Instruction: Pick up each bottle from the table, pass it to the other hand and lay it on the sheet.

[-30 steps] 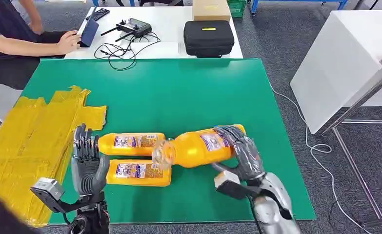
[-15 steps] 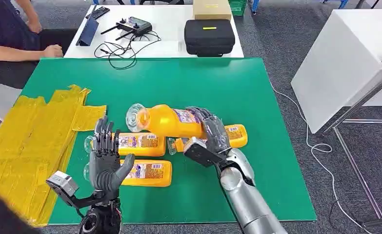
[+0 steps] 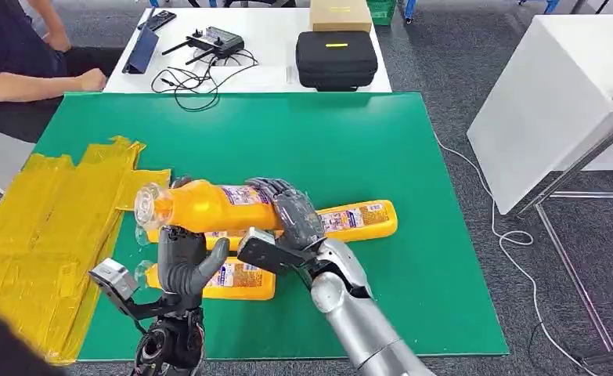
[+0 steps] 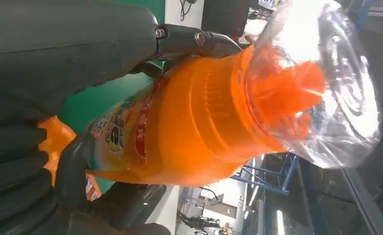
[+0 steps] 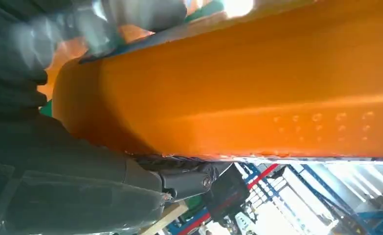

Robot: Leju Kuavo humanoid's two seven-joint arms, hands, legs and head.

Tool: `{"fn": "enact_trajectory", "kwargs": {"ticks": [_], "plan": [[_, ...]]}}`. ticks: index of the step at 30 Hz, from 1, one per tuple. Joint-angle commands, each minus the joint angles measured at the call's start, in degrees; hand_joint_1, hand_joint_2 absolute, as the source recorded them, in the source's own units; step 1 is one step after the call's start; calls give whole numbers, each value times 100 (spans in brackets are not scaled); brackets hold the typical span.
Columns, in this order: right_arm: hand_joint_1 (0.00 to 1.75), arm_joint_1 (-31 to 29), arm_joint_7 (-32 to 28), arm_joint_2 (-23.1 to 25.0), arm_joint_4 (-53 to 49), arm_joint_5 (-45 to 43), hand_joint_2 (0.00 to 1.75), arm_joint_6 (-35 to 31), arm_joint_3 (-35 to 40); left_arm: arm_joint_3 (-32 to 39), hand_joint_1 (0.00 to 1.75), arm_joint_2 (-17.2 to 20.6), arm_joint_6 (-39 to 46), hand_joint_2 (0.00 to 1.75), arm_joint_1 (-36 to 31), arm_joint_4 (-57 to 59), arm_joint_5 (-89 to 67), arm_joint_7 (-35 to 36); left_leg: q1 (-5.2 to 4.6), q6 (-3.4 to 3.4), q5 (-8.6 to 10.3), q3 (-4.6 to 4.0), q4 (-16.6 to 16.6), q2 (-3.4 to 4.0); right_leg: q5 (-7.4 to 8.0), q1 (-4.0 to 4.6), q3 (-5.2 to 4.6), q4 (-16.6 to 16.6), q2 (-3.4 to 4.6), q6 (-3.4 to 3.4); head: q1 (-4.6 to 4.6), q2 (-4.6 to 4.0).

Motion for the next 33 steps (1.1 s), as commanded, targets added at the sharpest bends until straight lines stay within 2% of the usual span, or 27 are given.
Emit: {"fn": "enact_trajectory", "kwargs": {"ticks": [1,4,11,14,16,20,21,22,33], "plan": [[175,-242,334,201,497,172,175,-34,658,-201,0,74,-104,175,-512,622,20,115,-1,-1,-10,39,-9,2,-11,2,38,-5,-14,2,0,0],[175,-140,599,201,417,-3,175,-99,1280,-231,0,79,-95,175,-552,626,29,115,0,-1,-4,19,-7,4,-4,1,18,-5,-5,0,0,0],[175,1,750,201,673,-682,175,-72,2818,-30,0,197,169,175,-320,371,217,105,2,-1,-14,46,-14,23,-9,2,37,-8,8,1,0,0],[175,92,794,201,677,-805,175,-121,3160,9,0,237,222,175,-172,233,243,99,4,-1,-7,21,-9,13,-4,2,17,-7,4,0,0,0],[175,123,780,201,702,-856,175,-62,3370,48,0,257,297,175,-78,132,274,64,3,-1,-17,51,-16,16,-16,2,44,-8,-1,1,-2,0],[175,120,714,201,755,-985,175,-49,3610,121,0,297,432,175,133,-70,293,-11,4,0,-12,36,-11,1,-15,4,32,-7,-15,1,-2,0],[175,111,711,201,757,-996,175,-48,3618,123,9,301,431,175,153,-90,294,-10,4,-1,-5,17,-7,-3,-9,3,16,-5,-14,1,2,0],[175,87,701,201,790,-1023,175,-61,3650,110,173,316,558,175,197,-158,164,-74,2,0,-9,31,-10,-5,-14,3,30,-6,-19,2,-2,0],[175,-7,549,201,1005,-1025,175,-25,3651,313,175,255,603,175,392,-469,150,-73,3,-1,-8,30,-11,-8,-14,5,30,-9,-24,0,0,0]]}}
